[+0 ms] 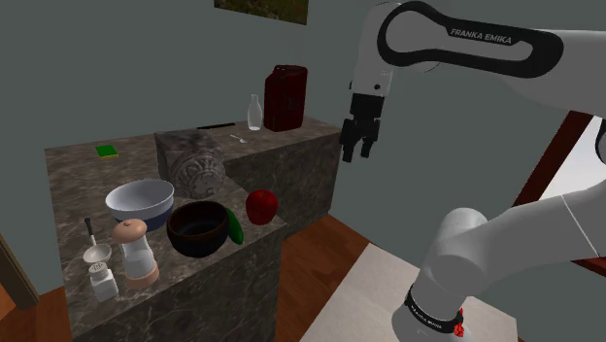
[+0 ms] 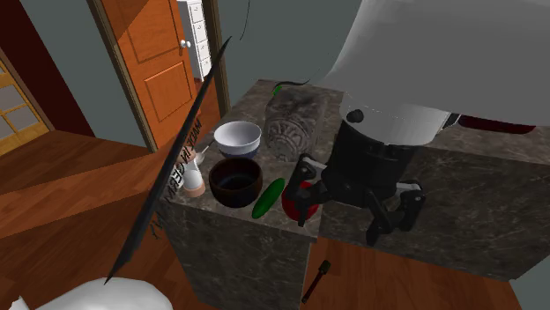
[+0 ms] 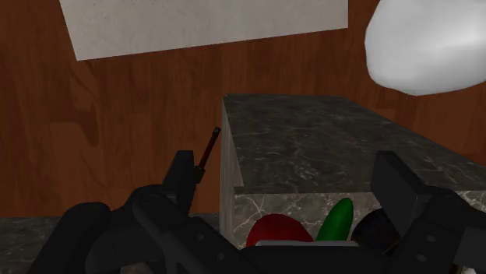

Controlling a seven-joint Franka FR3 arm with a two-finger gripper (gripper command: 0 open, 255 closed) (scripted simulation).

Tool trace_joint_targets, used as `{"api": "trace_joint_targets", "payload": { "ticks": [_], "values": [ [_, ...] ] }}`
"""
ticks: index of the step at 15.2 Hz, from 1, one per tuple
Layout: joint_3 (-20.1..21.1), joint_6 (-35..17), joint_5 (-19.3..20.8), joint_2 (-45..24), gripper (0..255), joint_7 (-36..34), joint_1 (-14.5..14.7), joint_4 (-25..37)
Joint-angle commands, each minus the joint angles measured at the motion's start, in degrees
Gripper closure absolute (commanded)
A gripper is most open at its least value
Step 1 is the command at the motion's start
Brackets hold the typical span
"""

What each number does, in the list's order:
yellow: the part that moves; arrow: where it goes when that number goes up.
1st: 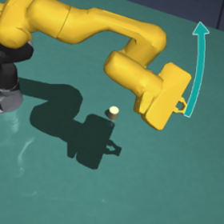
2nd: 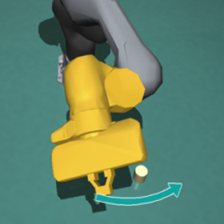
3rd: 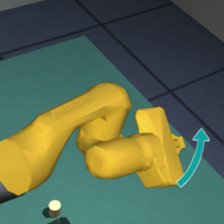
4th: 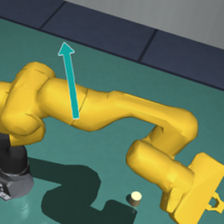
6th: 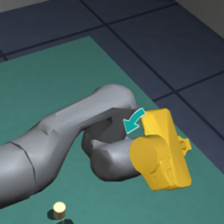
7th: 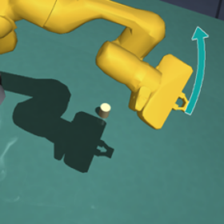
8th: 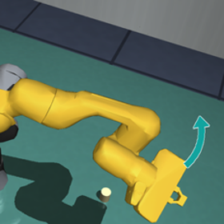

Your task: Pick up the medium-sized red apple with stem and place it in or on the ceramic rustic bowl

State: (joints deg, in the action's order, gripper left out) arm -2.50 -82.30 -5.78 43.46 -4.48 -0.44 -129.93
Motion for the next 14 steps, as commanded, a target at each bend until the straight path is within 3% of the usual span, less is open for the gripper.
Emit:
{"api": "trace_joint_targets", "payload": {
  "ticks": [1,8,14],
  "values": [
    [0.00,0.00,0.00,0.00,0,0.00,0.00,0.00],
    [-2.13,-19.62,1.88,-3.77,0,11.06,2.60,-8.54],
    [-4.24,-36.69,1.80,-11.16,0,20.57,5.40,-11.90]
  ]
}}
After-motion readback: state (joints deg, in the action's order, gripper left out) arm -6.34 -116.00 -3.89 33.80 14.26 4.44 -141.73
